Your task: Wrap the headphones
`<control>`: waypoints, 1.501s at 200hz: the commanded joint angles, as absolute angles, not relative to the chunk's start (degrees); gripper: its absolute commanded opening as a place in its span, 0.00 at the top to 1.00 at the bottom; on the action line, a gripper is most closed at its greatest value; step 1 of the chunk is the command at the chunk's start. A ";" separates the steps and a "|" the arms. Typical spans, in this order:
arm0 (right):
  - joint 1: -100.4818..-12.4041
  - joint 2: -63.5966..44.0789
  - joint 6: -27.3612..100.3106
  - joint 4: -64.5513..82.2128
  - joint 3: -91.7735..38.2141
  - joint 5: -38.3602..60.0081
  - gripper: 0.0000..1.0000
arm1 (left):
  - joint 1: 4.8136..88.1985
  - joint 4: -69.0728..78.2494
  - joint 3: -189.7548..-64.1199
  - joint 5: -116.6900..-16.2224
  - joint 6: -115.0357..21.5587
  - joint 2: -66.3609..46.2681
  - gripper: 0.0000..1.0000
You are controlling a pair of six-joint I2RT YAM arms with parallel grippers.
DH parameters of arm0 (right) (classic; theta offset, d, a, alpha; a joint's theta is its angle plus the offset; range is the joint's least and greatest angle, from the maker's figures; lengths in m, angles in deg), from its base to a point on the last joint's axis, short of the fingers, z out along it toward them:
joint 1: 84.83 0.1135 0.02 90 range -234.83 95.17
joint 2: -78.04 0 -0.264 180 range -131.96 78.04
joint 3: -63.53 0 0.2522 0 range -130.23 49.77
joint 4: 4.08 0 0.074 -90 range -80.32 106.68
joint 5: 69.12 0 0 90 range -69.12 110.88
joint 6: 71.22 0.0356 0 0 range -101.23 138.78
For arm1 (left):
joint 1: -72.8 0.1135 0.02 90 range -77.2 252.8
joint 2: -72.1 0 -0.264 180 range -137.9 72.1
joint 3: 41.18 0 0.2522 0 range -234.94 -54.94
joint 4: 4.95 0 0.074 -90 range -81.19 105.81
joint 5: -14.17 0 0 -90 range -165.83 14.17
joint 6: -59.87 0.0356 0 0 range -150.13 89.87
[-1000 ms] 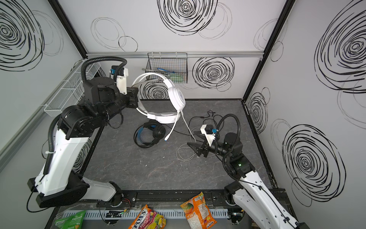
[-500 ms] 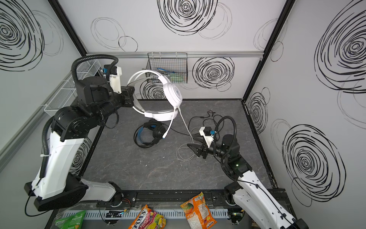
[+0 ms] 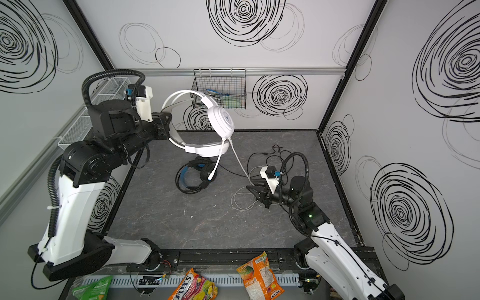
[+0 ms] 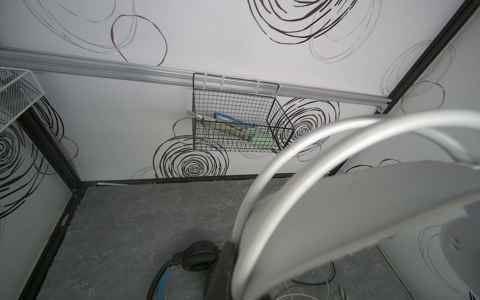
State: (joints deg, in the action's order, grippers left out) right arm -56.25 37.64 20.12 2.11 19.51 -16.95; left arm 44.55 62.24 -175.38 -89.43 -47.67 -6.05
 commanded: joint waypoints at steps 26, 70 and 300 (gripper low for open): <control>-55.53 37.79 18.51 4.99 17.11 -11.91 1.00 | 47.54 55.74 -174.49 -86.84 -51.02 -3.86 1.00; -55.55 39.73 12.73 13.85 9.04 4.05 1.00 | 49.33 54.96 -169.18 -87.57 -50.57 -2.15 1.00; -39.09 26.51 -14.14 28.77 -19.74 23.17 1.00 | 26.72 48.13 -137.46 -83.06 -47.07 2.44 1.00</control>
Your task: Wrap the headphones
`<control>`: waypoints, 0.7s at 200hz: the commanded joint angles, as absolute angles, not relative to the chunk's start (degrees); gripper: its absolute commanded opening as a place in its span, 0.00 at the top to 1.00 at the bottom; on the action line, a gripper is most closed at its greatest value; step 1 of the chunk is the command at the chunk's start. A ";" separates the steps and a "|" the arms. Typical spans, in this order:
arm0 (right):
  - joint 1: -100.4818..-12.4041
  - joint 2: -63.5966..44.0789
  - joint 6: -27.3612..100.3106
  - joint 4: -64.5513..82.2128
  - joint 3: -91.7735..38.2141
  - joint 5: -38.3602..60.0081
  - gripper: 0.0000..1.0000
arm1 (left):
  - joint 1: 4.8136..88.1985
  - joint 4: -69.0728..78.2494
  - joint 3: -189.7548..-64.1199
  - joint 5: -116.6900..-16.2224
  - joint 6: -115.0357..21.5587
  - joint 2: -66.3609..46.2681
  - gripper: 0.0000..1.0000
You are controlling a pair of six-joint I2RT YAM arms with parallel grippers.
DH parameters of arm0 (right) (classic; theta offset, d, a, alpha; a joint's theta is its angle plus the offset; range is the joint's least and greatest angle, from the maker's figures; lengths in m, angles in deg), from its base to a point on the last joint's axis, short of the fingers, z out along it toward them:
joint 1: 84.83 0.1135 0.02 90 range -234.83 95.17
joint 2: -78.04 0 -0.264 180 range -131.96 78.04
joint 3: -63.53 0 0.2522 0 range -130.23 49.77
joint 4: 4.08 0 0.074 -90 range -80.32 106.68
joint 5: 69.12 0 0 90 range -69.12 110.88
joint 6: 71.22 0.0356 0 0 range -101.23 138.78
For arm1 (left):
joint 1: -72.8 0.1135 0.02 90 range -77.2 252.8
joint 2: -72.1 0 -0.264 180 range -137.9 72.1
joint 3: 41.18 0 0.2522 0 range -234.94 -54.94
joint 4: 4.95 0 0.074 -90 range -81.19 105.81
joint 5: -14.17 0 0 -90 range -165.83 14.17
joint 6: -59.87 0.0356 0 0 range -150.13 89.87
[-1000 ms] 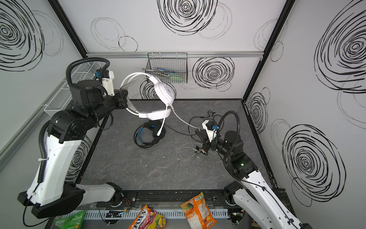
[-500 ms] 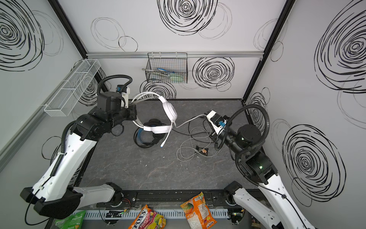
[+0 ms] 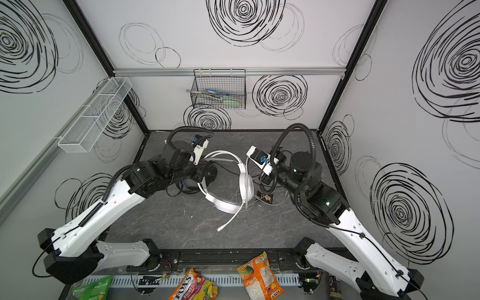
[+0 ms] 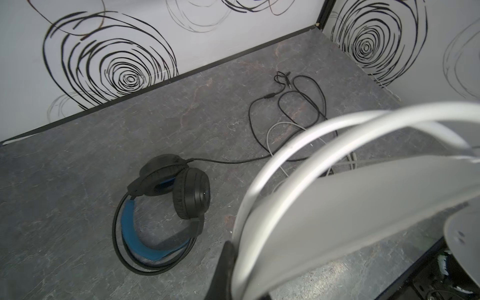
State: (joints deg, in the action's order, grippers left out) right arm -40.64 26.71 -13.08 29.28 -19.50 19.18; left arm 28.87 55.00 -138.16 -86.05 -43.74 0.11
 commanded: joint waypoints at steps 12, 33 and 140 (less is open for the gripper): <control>-38.78 26.12 -13.82 28.12 -19.25 24.03 1.00 | 25.97 47.51 -136.82 -82.31 -48.02 2.61 1.00; -38.54 25.45 -13.31 27.72 -18.48 24.56 1.00 | 25.26 46.06 -136.02 -79.88 -49.42 3.16 1.00; -38.37 28.55 -10.25 21.45 -12.53 23.25 0.72 | 23.13 41.77 -134.22 -68.33 -51.32 5.32 1.00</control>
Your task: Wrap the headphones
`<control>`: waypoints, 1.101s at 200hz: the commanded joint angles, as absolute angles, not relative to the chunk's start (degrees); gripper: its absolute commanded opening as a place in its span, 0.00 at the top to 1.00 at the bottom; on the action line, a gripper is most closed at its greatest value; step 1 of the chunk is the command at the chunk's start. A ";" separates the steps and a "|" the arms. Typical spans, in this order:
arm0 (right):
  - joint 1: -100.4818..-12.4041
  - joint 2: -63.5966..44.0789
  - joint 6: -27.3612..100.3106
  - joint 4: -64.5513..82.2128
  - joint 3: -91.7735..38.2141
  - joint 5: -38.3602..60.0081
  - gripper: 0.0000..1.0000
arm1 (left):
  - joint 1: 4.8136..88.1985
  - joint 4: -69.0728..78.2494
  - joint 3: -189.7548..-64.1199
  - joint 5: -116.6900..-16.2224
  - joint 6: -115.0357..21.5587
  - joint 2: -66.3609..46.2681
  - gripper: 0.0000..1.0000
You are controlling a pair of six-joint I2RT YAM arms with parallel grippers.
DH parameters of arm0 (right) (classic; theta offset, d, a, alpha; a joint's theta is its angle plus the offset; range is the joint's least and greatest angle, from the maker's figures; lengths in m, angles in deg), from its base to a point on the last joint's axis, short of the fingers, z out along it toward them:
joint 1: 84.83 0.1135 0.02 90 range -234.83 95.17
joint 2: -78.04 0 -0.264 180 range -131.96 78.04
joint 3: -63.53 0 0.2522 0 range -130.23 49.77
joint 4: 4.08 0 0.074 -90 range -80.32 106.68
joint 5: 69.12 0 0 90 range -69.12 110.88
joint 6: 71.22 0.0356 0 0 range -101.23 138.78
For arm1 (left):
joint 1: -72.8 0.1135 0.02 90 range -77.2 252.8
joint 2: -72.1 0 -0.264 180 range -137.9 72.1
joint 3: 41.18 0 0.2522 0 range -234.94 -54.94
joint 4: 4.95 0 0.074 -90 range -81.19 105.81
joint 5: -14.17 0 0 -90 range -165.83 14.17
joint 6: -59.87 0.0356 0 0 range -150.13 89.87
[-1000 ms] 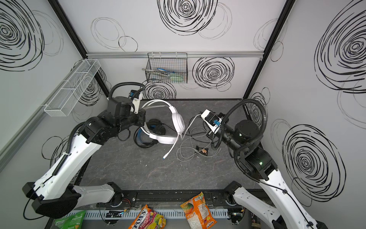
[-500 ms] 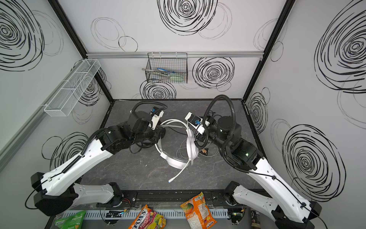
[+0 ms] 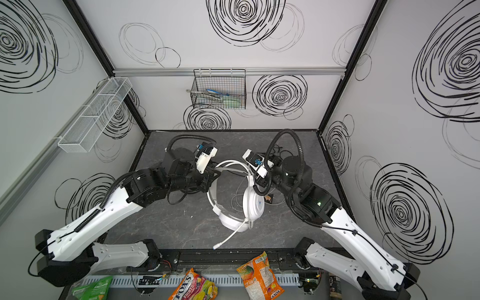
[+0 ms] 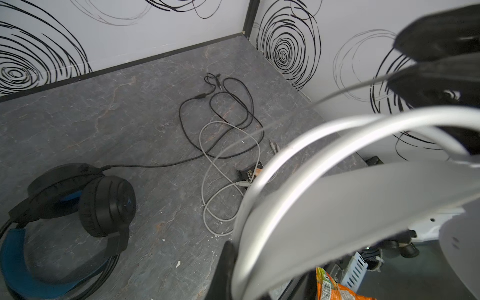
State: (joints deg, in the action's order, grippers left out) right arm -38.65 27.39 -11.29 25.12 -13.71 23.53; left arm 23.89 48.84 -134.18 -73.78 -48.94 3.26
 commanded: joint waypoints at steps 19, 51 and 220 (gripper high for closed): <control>-38.46 29.40 -9.98 20.58 -11.48 22.99 0.66 | 23.05 40.88 -133.91 -67.06 -52.22 5.74 1.00; -38.57 31.53 -9.02 17.95 -8.59 22.99 0.60 | 23.26 39.01 -133.34 -66.52 -54.37 6.92 1.00; -42.10 33.22 -7.02 13.70 -5.52 23.13 0.55 | 22.43 36.23 -133.69 -64.42 -58.52 8.34 1.00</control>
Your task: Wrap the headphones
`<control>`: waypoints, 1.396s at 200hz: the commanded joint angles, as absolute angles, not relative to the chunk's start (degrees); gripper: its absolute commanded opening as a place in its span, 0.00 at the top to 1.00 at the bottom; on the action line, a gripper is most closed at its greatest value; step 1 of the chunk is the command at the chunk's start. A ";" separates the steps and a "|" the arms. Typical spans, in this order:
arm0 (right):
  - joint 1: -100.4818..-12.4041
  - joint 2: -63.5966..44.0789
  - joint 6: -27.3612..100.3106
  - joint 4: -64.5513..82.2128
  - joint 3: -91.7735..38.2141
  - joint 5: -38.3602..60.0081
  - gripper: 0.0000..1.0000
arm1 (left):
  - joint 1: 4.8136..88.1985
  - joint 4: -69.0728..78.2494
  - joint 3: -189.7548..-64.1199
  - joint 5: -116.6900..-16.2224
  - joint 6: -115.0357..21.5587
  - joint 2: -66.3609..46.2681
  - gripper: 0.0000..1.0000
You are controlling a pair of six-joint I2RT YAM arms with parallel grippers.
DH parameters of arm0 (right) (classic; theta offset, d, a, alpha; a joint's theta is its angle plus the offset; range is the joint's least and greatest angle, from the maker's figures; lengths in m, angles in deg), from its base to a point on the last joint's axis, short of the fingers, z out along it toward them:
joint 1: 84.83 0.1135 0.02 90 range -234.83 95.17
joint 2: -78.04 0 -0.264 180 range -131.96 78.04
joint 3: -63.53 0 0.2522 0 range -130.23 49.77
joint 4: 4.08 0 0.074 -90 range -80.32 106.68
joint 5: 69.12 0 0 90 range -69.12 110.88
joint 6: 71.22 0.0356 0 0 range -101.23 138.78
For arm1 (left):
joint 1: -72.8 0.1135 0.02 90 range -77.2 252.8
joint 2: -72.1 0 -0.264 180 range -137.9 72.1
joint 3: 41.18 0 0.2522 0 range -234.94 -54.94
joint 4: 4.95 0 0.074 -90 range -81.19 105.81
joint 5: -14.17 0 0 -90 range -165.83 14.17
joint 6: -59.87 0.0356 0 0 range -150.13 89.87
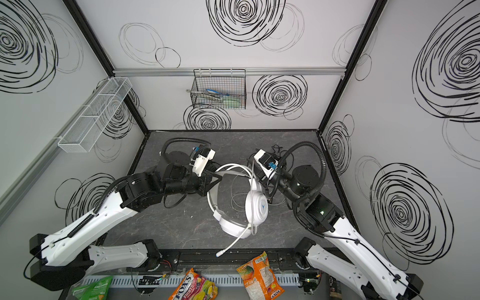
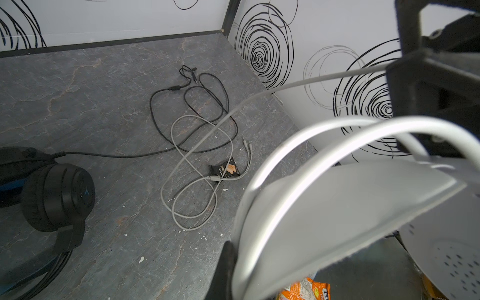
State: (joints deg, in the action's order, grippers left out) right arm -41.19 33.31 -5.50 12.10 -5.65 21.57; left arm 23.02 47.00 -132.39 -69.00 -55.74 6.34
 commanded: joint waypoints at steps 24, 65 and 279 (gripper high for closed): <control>-43.37 33.73 -8.47 14.43 -5.16 22.76 0.54 | 22.34 36.05 -133.32 -63.09 -58.35 8.08 1.00; -45.08 35.31 -6.78 13.17 -3.06 18.98 0.52 | 22.21 35.40 -133.59 -61.56 -58.70 7.43 1.00; -47.21 36.10 16.45 -5.90 6.43 7.23 0.47 | 18.27 13.66 -139.75 -62.08 -72.41 4.65 1.00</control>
State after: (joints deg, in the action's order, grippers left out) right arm -46.81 36.00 12.21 -0.58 4.98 9.06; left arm 19.24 23.20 -135.29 -59.53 -69.11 4.72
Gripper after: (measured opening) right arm 0.528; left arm 0.083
